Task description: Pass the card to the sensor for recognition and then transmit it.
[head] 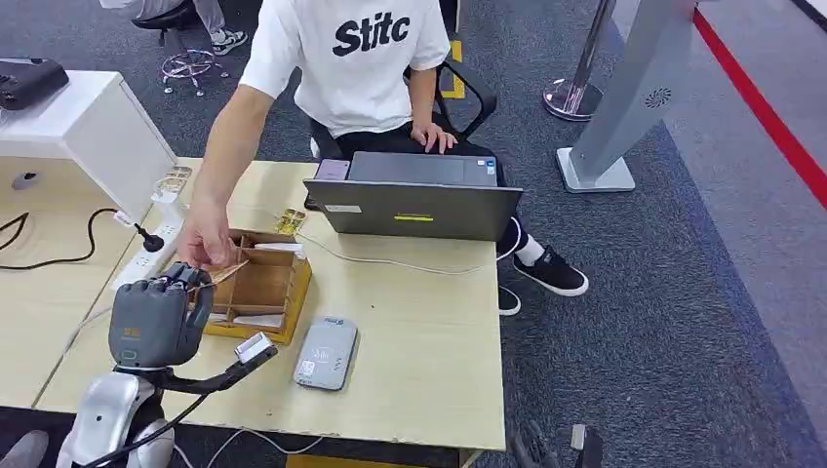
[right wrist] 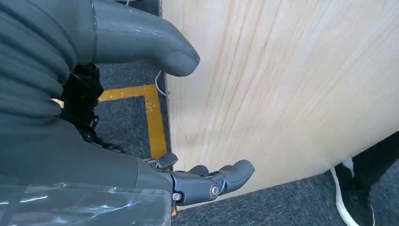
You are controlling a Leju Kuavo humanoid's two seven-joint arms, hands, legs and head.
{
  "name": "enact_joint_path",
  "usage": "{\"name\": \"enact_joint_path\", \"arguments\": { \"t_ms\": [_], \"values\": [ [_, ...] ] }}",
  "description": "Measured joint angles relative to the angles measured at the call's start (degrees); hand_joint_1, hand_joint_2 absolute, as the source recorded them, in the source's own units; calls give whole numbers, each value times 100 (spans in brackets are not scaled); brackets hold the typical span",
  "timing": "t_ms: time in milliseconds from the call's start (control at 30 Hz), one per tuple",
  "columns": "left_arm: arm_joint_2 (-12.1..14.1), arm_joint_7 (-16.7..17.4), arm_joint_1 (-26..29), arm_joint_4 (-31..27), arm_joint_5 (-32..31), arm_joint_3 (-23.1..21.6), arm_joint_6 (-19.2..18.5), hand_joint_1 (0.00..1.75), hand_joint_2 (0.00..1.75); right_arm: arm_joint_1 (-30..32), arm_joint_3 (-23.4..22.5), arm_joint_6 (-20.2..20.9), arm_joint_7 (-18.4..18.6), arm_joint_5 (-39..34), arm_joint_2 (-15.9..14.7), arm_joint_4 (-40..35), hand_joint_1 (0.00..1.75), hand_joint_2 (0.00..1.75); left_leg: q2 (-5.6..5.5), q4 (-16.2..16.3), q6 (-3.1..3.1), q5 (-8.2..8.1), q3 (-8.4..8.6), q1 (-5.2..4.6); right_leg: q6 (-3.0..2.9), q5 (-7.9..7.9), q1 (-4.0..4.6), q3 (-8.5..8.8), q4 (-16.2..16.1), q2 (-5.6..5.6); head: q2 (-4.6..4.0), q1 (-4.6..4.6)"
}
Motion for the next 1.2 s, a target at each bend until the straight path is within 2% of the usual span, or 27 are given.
{"name": "enact_joint_path", "arguments": {
  "t_ms": [400,433,567,700,767,833,1033,1100,1167,1200],
  "values": [
    [-48,-28,0,0,-9,131,44,175,175,0,0,-2,0,2,20,9,0,175,0,0,0,0,-1,0,0,0,-1,0,0,0,0,0],
    [-50,-28,0,0,-9,131,44,0,175,0,0,0,0,2,20,11,0,175,0,0,0,0,-1,0,0,0,-1,0,0,0,0,0],
    [-55,-42,4,0,4,138,41,0,175,0,0,2,-2,2,20,13,0,175,0,0,0,0,-1,0,0,0,-1,0,0,0,0,0],
    [-112,-271,73,-22,525,181,50,0,175,2,-2,9,-42,-24,26,13,0,175,0,0,0,0,-1,0,0,0,0,0,0,0,-2,0],
    [-197,-534,192,-131,1173,232,142,0,175,13,-9,9,-68,-74,26,13,0,175,1,0,-1,-1,-1,0,0,0,0,0,0,2,0,-2],
    [-343,-1015,356,-373,2399,349,171,0,175,49,-35,17,-98,-131,26,11,0,175,1,0,-1,-2,-2,0,0,-1,0,0,0,1,0,0],
    [-343,-1017,361,-374,2407,350,170,0,175,50,-35,17,-98,-131,26,11,0,175,1,0,-1,-2,-2,0,1,-1,0,0,0,1,0,0],
    [-370,-1103,386,-418,2632,372,159,0,175,56,-42,18,-101,-136,26,11,0,175,0,0,-1,-2,-2,0,1,-1,0,0,0,1,0,0],
    [-511,-1506,479,-606,3678,503,27,0,175,84,-63,24,-116,-164,26,11,0,175,0,0,-1,-3,-4,0,1,-2,0,-1,0,1,0,0],
    [-726,-2128,601,-866,5294,890,-554,0,175,130,-123,59,-177,-186,26,7,0,175,0,0,1,-5,-5,0,1,-3,0,-2,-1,1,0,0]
  ]
}}
